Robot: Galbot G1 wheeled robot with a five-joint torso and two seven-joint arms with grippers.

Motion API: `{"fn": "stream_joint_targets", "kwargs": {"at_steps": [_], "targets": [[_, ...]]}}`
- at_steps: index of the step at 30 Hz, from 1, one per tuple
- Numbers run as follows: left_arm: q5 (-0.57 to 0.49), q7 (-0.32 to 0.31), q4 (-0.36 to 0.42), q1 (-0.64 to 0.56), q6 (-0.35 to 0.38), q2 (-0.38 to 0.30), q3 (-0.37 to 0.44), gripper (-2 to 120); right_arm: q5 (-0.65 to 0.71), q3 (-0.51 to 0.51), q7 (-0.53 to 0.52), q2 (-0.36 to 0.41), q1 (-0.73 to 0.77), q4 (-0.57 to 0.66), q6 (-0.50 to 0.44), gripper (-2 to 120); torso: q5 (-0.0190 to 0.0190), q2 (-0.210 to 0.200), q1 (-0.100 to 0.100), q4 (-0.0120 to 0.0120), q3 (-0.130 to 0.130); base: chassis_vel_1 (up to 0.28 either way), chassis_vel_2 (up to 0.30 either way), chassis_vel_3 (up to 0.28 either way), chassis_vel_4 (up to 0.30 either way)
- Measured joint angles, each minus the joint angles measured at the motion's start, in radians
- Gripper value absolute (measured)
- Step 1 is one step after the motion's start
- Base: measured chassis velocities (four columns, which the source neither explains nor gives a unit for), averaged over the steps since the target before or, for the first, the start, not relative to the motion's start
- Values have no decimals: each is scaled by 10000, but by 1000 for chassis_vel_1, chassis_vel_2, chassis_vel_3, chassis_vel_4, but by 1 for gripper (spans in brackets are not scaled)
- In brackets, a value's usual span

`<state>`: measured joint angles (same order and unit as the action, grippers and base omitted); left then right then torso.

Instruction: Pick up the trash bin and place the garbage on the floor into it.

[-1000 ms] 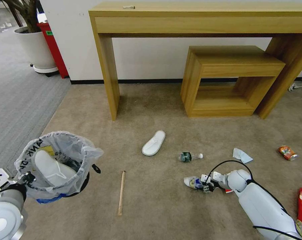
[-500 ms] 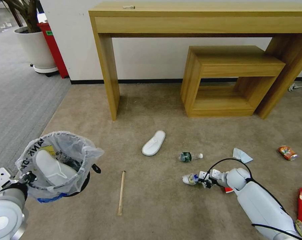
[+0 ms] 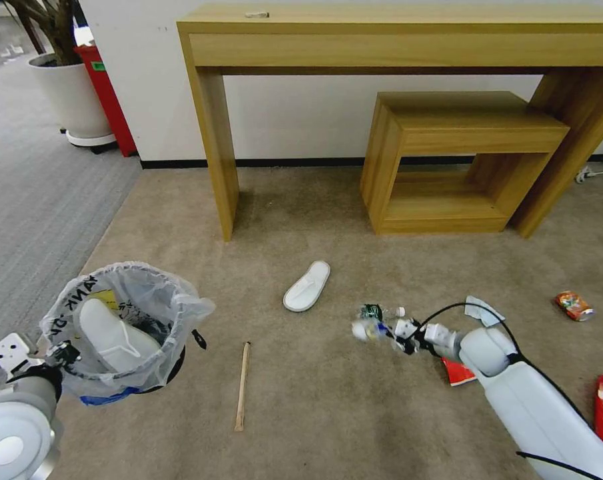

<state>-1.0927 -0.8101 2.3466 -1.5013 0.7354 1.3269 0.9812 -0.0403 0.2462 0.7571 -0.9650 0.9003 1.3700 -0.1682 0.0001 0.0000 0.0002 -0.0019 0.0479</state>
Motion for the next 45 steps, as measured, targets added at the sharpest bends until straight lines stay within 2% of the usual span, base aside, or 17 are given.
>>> {"fn": "stream_joint_targets", "kwargs": {"at_steps": [3, 4, 6, 7, 10, 15, 21, 26, 31, 35, 45], "targets": [[129, 13, 154, -152, 0, -152, -533, 0, 2213, -147, 378, 238, 26, 777, -661, 0, -1, 1, 0, -1, 0, 0, 0, 0, 0], [129, 13, 154, -152, 0, -152, -533, 0, 2213, -147, 378, 238, 26, 777, -661, 0, -1, 1, 0, -1, 0, 0, 0, 0, 0], [157, 16, 246, -235, 0, -293, -812, 0, 3492, -263, 771, 351, 29, 1301, -786, 0, -2, 2, 0, -1, 0, 0, 0, 0, 0], [157, 16, 246, -235, 0, -293, -812, 0, 3492, -263, 771, 351, 29, 1301, -786, 0, -2, 2, 0, -1, 0, 0, 0, 0, 0], [60, 65, 361, -336, 0, -458, -1117, 0, 5001, -535, 1408, 369, -91, 1847, -982, 0, -1, 2, 0, -1, 0, 0, 0, 0, 0], [-180, 239, 395, -409, 0, -611, -1397, 0, 5996, -933, 1840, 275, -302, 2254, -998, 0, -1, 1, 0, 0, 0, 0, 0, 0, 0], [-258, 424, 330, -393, 0, -1107, -2269, 0, 7510, -2258, 1884, -115, -1107, 2700, -985, 0, -3, 1, -1, -1, 0, 0, 0, 0, 0], [-253, 427, 143, -221, 0, -1435, -2900, 0, 7723, -3296, 1824, -589, -1988, 2495, -1012, 0, -1, 1, 0, 0, 0, 0, 0, 0, 0], [-268, 453, -25, -126, 0, -1464, -3135, 0, 7815, -3721, 1815, -896, -2345, 2369, -1063, 0, -3, 1, 0, 1, 1, 0, 0, 0, 0], [-360, 472, -153, 68, 0, -1349, -3440, 0, 7997, -4291, 1814, -1430, -2672, 2310, -1148, 0, -1, 1, 0, 0, 1, 0, 0, 0, 0], [-466, 496, 90, 81, 0, -1327, -3518, 0, 7610, -4583, 1996, -1651, -2657, 2018, -1264, 0, 0, 1, 0, 0, 1, 0, 0, 0, 0]]}}
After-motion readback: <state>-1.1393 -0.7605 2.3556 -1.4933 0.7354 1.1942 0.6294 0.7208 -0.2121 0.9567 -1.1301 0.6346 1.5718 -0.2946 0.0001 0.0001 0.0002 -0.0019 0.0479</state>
